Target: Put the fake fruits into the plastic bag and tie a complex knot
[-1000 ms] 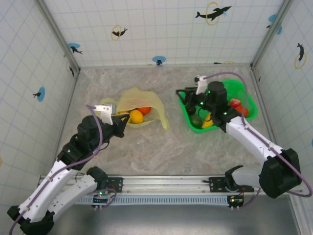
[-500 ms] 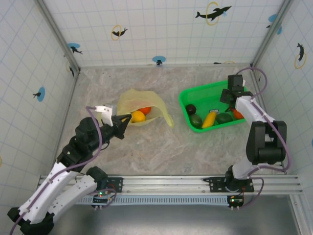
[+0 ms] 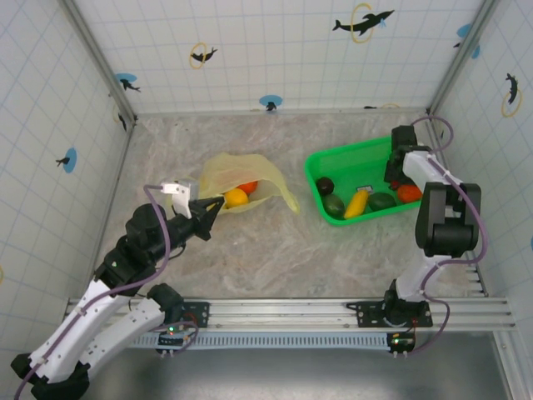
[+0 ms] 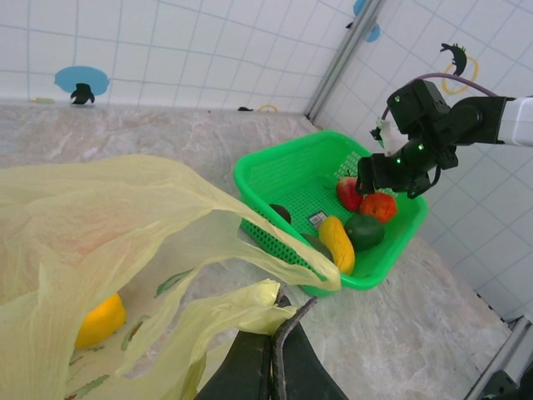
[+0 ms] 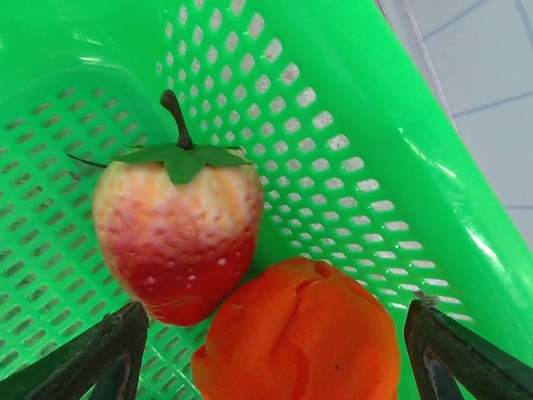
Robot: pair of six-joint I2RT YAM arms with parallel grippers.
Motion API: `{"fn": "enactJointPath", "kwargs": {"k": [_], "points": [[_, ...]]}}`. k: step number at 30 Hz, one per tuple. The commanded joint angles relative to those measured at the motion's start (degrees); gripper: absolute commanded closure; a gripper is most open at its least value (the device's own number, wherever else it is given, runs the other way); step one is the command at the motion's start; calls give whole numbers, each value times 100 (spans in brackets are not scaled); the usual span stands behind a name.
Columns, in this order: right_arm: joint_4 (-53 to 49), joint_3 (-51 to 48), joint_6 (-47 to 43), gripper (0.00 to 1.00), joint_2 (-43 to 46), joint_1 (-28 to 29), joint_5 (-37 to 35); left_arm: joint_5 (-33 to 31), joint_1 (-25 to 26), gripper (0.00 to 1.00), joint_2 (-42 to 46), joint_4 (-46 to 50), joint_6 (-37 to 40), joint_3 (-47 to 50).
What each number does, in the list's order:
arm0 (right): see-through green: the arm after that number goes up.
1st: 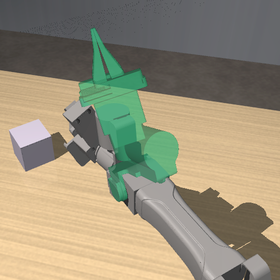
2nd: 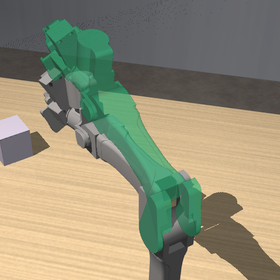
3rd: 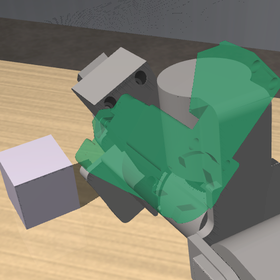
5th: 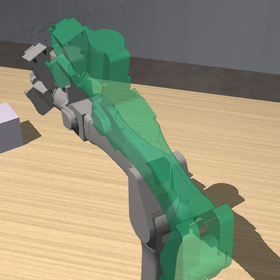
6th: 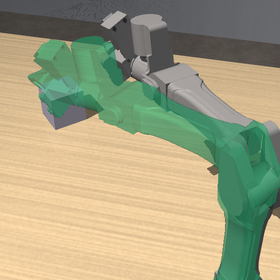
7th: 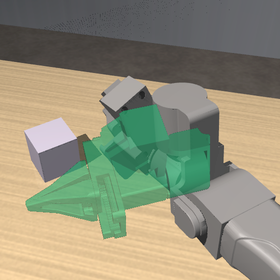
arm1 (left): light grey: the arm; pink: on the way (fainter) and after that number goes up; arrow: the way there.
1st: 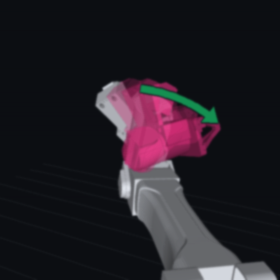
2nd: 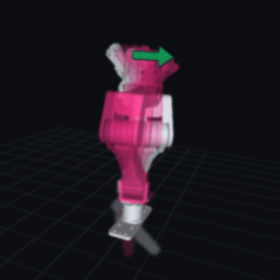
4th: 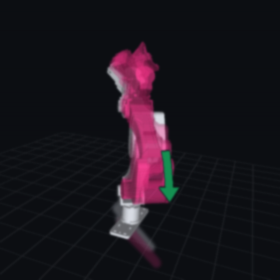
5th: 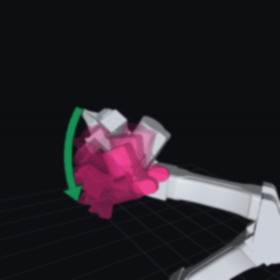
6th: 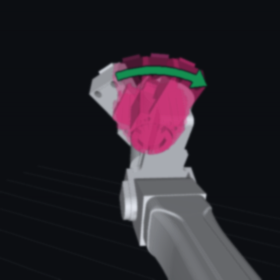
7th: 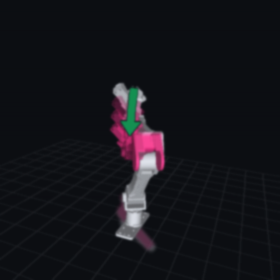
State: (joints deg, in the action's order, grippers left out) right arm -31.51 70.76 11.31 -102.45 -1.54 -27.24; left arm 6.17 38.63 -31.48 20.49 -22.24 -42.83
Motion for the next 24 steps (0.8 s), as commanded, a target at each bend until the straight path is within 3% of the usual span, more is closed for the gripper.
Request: {"fn": "enactJointPath", "kwargs": {"k": [1,11,19,24], "points": [[-102,-47,103,18,-66,-75,-112,-83,40,100,60,67,124,34],[158,-420,368,20,-282,-179,483,-126,39,100,-65,-2,119,59],[347,-287,416,38,-264,-173,744,-165,39,100,-47,2,-11,93],[477,-176,442,43,122,-181,826,-211,39,100,13,-10,-91,177]]}}
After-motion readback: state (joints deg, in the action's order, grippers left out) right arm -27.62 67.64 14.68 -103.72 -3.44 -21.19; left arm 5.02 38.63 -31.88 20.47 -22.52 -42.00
